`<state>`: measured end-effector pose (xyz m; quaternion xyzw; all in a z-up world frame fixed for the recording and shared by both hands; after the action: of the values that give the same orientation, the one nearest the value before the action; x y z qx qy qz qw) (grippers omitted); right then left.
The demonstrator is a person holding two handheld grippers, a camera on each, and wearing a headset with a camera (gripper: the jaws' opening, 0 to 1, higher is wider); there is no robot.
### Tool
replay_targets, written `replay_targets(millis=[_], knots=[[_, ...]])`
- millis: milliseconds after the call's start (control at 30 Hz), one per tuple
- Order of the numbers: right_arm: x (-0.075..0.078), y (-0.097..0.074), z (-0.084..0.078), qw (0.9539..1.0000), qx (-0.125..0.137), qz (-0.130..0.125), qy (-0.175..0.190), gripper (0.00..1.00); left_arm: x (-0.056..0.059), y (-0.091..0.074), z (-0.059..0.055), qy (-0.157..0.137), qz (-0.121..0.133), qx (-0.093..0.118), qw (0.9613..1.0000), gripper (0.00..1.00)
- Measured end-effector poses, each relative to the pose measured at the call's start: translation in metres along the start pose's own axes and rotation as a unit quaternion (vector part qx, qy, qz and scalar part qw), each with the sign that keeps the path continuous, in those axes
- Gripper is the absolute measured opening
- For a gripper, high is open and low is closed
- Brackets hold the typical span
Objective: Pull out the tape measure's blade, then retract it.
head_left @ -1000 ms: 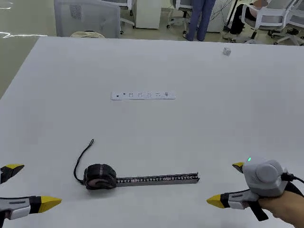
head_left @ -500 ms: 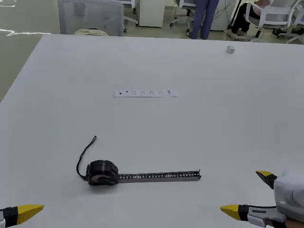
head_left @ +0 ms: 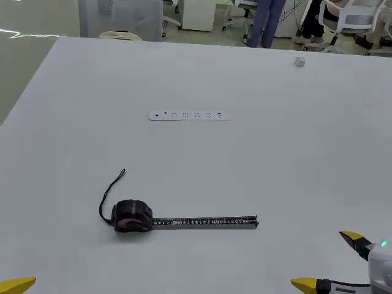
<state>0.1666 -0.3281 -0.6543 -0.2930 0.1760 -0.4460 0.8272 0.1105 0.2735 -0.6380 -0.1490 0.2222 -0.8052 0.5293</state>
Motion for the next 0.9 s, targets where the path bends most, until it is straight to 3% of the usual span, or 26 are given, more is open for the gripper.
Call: replay_targets(millis=[200, 400, 667, 900], knots=[[0.004, -0.001, 0.001, 1.0000, 0.002, -0.004, 0.003, 1.00, -0.002, -0.003, -0.003, 0.029, -0.008, -0.012, 0.9995, 1.00], [0.006, -0.006, -0.003, 0.9999, -0.001, -0.015, 0.004, 1.00, -0.001, -0.002, 0.003, 0.032, -0.009, -0.009, 0.9994, 1.00], [0.007, -0.011, -0.010, 0.9997, -0.004, -0.020, 0.010, 1.00, 0.001, -0.003, 0.001, 0.026, -0.008, -0.008, 0.9996, 1.00], [0.008, -0.013, -0.008, 0.9997, -0.006, -0.021, 0.008, 1.00, 0.002, -0.003, 0.004, 0.025, -0.010, -0.007, 0.9996, 1.00]])
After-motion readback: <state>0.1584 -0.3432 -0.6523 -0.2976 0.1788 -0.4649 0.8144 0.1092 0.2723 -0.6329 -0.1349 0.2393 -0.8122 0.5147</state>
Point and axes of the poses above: the centre of the closed fingertips' face, and the gripper's own axes: y roughly forward along the fingers, x roughly to its right, z roughly out of its top, the point moved 7 cm from there along -y, roughly backward along the fingers, and after that the axes turned 8 degrees about y, right-handed, at the moved point
